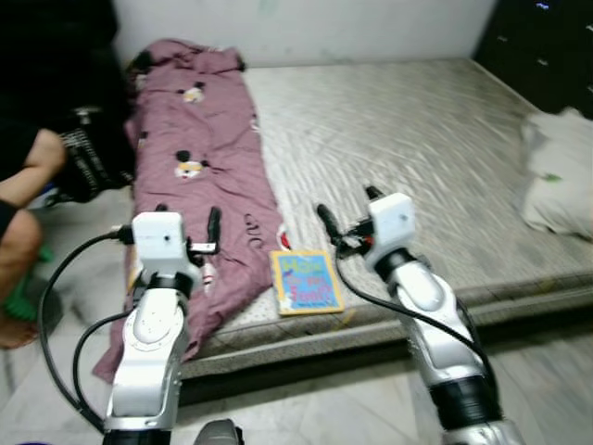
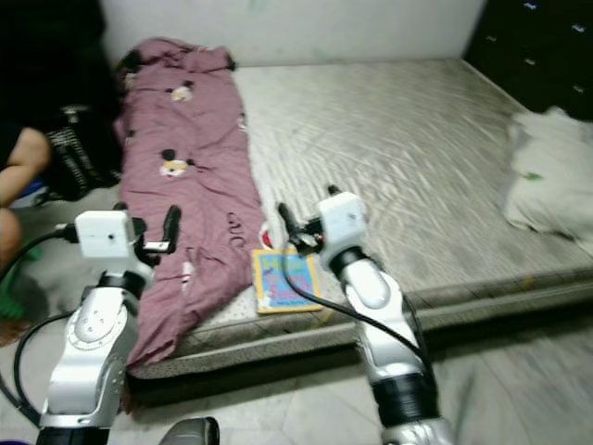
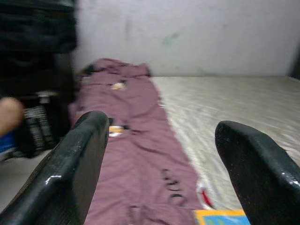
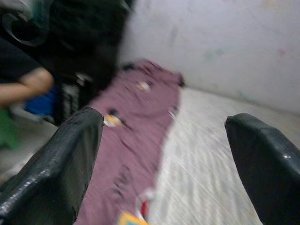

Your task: Clean up the room

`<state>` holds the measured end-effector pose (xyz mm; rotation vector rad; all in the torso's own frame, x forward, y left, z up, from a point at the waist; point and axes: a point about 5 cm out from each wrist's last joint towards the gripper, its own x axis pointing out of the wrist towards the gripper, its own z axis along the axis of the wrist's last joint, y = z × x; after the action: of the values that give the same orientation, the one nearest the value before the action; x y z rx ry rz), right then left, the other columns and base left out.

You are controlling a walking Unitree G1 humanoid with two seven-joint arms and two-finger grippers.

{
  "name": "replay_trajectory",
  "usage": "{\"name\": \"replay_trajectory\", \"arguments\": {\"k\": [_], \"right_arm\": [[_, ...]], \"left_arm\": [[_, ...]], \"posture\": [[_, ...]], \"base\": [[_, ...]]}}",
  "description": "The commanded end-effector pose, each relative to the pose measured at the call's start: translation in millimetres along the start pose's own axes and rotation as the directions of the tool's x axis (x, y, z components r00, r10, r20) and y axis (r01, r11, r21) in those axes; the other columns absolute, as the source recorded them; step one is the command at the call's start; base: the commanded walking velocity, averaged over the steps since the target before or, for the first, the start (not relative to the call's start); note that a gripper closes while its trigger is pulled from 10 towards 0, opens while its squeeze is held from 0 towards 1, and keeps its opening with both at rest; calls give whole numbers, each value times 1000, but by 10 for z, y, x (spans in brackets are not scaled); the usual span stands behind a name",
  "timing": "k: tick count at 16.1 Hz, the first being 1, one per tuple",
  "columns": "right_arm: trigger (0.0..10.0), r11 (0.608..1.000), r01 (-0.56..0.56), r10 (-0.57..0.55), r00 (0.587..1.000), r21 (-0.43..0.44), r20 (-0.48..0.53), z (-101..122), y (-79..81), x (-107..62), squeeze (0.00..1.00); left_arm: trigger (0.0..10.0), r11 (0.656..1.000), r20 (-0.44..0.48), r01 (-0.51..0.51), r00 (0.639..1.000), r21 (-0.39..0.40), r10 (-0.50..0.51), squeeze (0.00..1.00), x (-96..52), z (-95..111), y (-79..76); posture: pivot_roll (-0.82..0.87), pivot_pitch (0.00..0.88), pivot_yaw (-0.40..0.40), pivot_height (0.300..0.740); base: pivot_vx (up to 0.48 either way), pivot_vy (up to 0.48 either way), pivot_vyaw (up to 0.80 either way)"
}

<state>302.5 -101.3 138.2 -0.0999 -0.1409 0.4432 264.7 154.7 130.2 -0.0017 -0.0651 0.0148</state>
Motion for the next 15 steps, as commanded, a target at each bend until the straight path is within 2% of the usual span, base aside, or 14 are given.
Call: {"name": "replay_trajectory", "arguments": {"k": [1,5,13,15], "right_arm": [[10000,1000,2,-2,1000,-7,-11,-14,-8,3,0],[10000,1000,21,-21,1000,-1,-15,-16,-28,8,0],[10000,998,55,-55,998,6,-24,-27,-51,38,0],[10000,998,44,-45,999,-41,-15,-15,-35,42,0]], "left_arm": [[10000,1000,-5,4,1000,1,-4,0,-4,-10,-15],[10000,1000,-9,17,1000,0,-17,0,7,-13,-27],[10000,1000,-9,22,1000,-2,-22,0,12,-7,-22],[10000,1000,-10,31,999,2,-31,0,9,-7,-32]], "posture": [[25,0,-45,740],[20,0,-40,740],[27,0,-35,740],[28,0,-32,740]], "base": [[0,0,794],[0,0,633],[0,0,0],[0,0,397]]}}
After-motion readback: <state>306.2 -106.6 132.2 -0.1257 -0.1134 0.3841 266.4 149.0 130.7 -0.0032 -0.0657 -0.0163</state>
